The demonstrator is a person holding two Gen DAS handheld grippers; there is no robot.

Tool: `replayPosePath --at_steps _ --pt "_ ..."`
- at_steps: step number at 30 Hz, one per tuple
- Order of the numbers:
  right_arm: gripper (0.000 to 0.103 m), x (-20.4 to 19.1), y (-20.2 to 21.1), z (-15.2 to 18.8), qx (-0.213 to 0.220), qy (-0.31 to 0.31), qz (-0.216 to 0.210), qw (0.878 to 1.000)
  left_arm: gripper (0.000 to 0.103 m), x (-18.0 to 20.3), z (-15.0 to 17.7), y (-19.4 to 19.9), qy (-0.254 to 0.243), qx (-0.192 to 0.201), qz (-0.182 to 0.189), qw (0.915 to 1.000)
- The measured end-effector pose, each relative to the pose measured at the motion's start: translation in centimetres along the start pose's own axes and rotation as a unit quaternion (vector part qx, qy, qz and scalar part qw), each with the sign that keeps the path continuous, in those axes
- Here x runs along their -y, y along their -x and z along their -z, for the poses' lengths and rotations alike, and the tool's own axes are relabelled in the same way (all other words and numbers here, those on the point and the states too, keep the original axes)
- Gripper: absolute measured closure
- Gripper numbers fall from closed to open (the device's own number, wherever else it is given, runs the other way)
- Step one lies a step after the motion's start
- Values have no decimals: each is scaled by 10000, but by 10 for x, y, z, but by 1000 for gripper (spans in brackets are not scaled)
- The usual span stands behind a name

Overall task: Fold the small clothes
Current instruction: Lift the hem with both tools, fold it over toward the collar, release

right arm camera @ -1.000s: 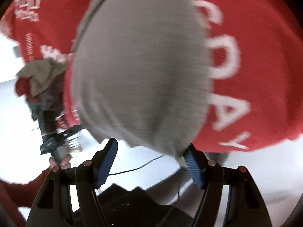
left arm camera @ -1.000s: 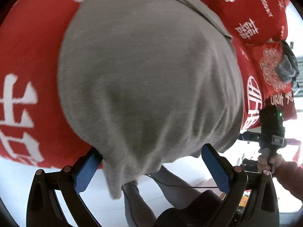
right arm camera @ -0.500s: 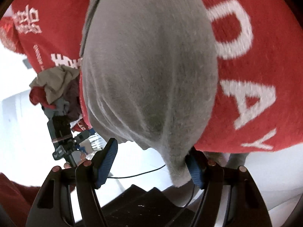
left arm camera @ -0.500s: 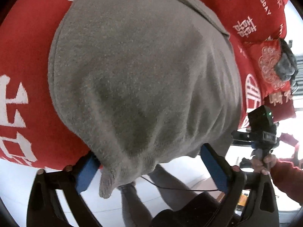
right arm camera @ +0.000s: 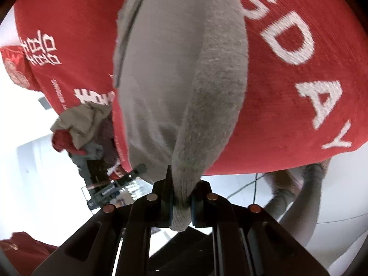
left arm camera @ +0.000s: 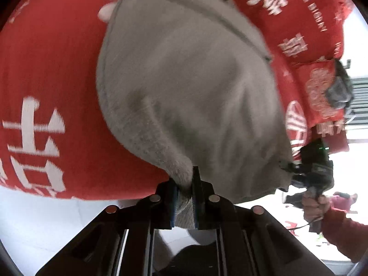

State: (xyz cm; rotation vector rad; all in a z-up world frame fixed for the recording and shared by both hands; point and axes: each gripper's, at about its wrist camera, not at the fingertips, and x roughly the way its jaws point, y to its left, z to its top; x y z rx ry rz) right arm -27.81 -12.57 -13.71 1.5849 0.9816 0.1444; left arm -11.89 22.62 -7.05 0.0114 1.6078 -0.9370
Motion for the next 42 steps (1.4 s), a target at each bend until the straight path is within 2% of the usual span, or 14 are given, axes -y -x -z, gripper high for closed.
replayPosePath --at_steps 4,8,14,17,22,25,28,29,32,36,38,39,40,42 --pt "91 -21 11 -6 262 39 -497 9984 92 8 -20 20 91 284 345 9990" --pt "91 -48 22 -25 505 157 -996 9936 92 14 -46 40 138 624 373 9973" --pt "91 -96 43 -91 886 388 -1633 9818 92 16 -107 77 388 1326 456 9894" --pt "91 -118 50 -128 985 526 -1763 9780 92 17 -152 87 456 1675 356 9842" --pt "91 -150 42 -207 966 654 -1660 9792 92 19 -227 74 585 1964 151 9787" --pt "91 -149 26 -261 974 459 -1533 9823 92 9 -270 51 790 1997 -136 9766" --pt "91 -129 8 -306 987 152 -1243 9872 92 -6 -308 21 995 2000 -625 9727" --pt "91 -122 1 -318 963 69 -1102 9892 92 -10 -314 13 1045 1980 -757 9717" --pt "90 -101 -23 -352 838 -163 -570 9947 92 -22 -334 -13 1197 1769 -1503 9653" --pt "86 -93 -35 -366 723 -389 -265 9963 91 -23 -338 -14 1136 1613 -1807 9635" --pt "64 -101 -32 -366 671 -299 -287 9969 91 -18 -335 -6 1043 1572 -1842 9646" --pt "46 -107 -29 -365 671 -219 -336 9969 91 -15 -332 -1 969 1548 -1848 9657" --pt "41 -114 -24 -362 695 -119 -367 9968 91 -11 -329 2 908 1527 -1862 9663" --pt "41 -126 -13 -361 784 47 -364 9962 88 -2 -323 6 753 1416 -1880 9690"
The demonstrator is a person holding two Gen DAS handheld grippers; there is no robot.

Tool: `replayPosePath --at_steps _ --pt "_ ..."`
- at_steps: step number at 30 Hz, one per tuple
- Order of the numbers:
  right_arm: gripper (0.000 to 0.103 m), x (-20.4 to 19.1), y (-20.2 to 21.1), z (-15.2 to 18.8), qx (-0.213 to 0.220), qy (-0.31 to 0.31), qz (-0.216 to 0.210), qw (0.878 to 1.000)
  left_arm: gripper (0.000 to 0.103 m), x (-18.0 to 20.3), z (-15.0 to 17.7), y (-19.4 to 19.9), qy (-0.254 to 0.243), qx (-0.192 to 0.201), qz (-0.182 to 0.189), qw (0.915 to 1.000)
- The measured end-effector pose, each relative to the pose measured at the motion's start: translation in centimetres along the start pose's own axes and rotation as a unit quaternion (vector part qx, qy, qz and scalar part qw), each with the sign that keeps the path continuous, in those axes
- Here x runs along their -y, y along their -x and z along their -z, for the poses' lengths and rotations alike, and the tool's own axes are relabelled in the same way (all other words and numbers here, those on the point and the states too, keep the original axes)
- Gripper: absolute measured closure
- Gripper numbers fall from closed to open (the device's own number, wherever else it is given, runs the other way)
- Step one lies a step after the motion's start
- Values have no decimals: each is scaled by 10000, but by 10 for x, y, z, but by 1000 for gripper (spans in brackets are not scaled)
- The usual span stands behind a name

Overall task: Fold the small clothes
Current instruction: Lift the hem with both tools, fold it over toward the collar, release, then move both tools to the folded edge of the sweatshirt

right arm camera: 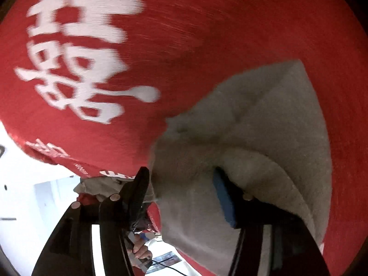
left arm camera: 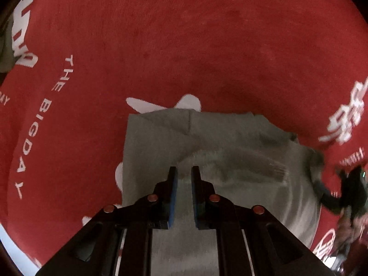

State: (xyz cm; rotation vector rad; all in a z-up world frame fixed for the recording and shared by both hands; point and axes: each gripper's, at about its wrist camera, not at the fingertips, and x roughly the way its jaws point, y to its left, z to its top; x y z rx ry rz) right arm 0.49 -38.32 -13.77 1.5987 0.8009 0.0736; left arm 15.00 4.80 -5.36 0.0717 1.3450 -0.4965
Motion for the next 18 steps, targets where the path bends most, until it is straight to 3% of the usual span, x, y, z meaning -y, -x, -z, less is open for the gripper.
replayPosePath --at_steps 1,3,5,9,11,13,14,18 --pt "41 -4 4 -1 51 96 69 9999 59 3 2 1 -55 -37 -5 10000" --pt "41 -17 13 -2 162 420 407 9982 12 11 5 3 -236 -19 -55 9997" --pt "41 -37 17 3 189 1058 1196 9870 12 25 8 5 -525 161 -230 9982" --pt "41 -62 7 16 108 2215 2492 9427 12 52 4 -15 -987 93 -458 9940" --pt "43 -62 0 18 4 2384 2729 9321 12 65 3 -26 -1211 -45 -373 9919" --pt "56 -60 -7 19 -146 2390 2600 9355 12 79 6 -33 -1521 -222 -236 9878" --pt "56 -59 -10 18 -199 2370 2552 9372 12 85 8 -39 -1648 -271 -211 9857" --pt "56 -49 -20 10 -262 2303 2637 9363 12 90 -4 -61 -1689 -124 -774 9825"
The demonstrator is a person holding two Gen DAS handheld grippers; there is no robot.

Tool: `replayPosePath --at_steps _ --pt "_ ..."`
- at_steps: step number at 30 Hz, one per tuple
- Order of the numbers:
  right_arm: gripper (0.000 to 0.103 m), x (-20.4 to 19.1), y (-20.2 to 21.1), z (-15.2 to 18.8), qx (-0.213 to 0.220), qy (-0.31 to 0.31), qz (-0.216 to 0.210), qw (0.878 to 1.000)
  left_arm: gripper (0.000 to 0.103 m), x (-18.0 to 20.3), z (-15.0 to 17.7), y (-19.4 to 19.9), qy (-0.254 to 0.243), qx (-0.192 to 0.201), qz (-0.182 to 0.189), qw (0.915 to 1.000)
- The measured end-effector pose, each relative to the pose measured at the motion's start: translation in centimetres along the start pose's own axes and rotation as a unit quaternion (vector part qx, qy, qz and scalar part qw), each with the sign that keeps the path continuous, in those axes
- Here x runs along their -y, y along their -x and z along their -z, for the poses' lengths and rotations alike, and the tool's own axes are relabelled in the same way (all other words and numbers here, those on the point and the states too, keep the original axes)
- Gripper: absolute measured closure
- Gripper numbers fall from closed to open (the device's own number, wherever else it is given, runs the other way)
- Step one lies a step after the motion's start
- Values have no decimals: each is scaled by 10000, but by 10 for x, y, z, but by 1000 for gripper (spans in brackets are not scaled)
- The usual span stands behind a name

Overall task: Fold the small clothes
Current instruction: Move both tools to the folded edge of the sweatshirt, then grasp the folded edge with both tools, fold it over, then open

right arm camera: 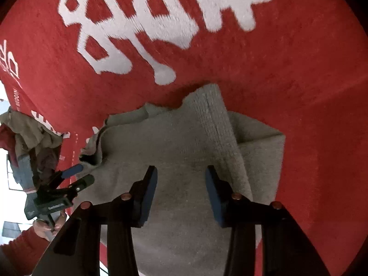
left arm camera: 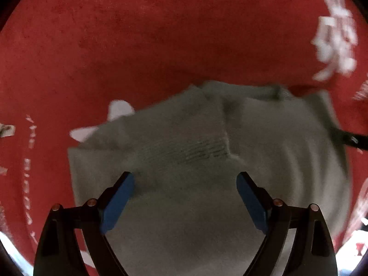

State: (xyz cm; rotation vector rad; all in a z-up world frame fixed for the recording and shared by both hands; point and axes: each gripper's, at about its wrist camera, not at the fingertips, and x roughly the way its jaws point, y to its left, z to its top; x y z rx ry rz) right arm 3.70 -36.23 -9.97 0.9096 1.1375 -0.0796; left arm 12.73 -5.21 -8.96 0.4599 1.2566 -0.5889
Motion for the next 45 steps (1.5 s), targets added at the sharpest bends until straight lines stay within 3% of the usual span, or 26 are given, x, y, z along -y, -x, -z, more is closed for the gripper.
replayPosePath --at_steps 4,7,9,15,20,26,29,31,34,35,36,38,39,40,45 --pt "56 14 -6 -12 83 -181 313 9993 12 -47 -23 -15 815 27 -663 9945" --pt "56 23 2 -17 233 -440 284 9984 12 -75 -28 -7 1053 65 -905 9903" --pt "55 22 11 -15 338 -439 222 9982 12 -87 -22 8 1002 77 -878 9911" --pt "50 -5 32 15 186 -337 -625 9973 12 -99 40 44 702 -360 -93 9968" --pt "48 -50 21 85 -445 -369 -1405 9884 12 -89 93 53 757 -636 556 9936" --pt "48 -100 -28 167 -1121 -654 -1629 9781 13 -95 122 49 647 -569 1135 9898" --pt "48 -106 -43 198 -1187 -1091 -1717 9719 24 -95 124 48 604 -591 1476 9854" --pt "48 -103 -49 211 -1134 -1354 -1636 9706 42 -92 128 45 515 -661 1646 9828" --pt "48 -91 -53 223 -885 -1883 -1689 9634 58 -88 130 36 330 -814 1783 9801" --pt "48 -91 -57 225 -772 -2038 -1723 9606 70 -89 128 31 309 -874 1848 9784" --pt "48 -87 -58 225 -602 -2253 -1809 9554 93 -89 129 26 305 -969 1878 9769" --pt "48 -82 -59 219 -396 -2548 -1878 9478 96 -92 129 25 341 -973 1916 9760" --pt "61 -77 -58 214 -339 -2671 -1859 9450 96 -95 130 30 369 -907 1965 9756" --pt "96 -76 -57 211 -311 -2719 -1758 9456 96 -97 132 34 362 -857 1971 9760" --pt "95 -85 -33 210 -407 -1855 -1334 9727 96 -104 157 38 242 -832 1789 9800"
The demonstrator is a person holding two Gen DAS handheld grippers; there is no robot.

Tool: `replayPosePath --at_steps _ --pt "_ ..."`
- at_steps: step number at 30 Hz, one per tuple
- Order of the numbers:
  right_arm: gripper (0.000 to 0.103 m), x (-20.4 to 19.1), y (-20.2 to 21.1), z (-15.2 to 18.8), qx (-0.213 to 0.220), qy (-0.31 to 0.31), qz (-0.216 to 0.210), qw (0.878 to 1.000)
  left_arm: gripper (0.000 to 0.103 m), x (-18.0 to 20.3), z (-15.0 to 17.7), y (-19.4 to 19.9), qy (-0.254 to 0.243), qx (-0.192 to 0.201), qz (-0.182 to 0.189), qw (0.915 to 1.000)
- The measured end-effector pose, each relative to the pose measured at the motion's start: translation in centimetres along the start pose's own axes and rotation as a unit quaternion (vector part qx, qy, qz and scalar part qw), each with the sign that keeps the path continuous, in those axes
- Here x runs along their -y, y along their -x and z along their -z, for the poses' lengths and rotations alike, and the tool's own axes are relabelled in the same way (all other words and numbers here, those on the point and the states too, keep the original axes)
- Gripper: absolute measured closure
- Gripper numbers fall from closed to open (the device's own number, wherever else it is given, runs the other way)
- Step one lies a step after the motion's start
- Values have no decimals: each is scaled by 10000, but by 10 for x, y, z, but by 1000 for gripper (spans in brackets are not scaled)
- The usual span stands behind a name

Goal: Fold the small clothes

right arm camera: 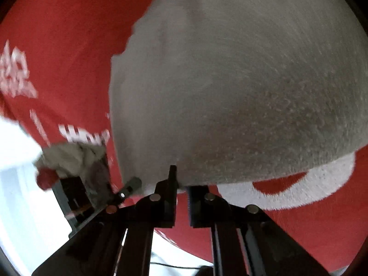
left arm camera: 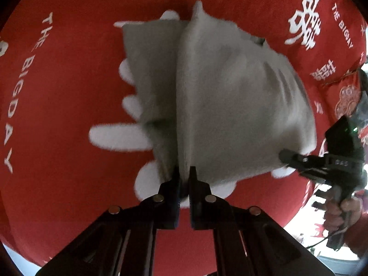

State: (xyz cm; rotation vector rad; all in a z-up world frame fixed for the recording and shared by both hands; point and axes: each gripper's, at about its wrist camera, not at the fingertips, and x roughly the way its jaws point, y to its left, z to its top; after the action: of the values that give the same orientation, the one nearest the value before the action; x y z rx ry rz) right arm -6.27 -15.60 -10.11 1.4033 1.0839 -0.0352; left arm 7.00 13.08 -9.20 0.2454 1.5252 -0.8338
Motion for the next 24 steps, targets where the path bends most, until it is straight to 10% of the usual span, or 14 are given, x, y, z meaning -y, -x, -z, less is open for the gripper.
replayPosePath --at_steps 9,11,13,15,17,20,24 --pt "96 2 -13 5 -228 413 496 9977 96 7 17 1 167 279 -406 9986" --pt "96 -11 -22 8 -319 537 585 9963 79 10 19 9 175 293 -708 9969" --pt "93 -17 -20 11 -470 680 685 9942 25 11 19 16 289 327 -928 9947" --pt "92 -22 -19 16 -532 758 760 9928 14 15 21 25 395 527 -1071 9921" --pt "89 -27 -13 20 -514 848 861 9913 14 19 22 27 407 469 -1126 9917" --pt "56 -26 5 22 -421 890 1072 9894 14 35 19 27 346 427 -1308 9899" --pt "52 -23 29 24 -298 863 1289 9874 14 60 22 41 103 503 -1455 9880"
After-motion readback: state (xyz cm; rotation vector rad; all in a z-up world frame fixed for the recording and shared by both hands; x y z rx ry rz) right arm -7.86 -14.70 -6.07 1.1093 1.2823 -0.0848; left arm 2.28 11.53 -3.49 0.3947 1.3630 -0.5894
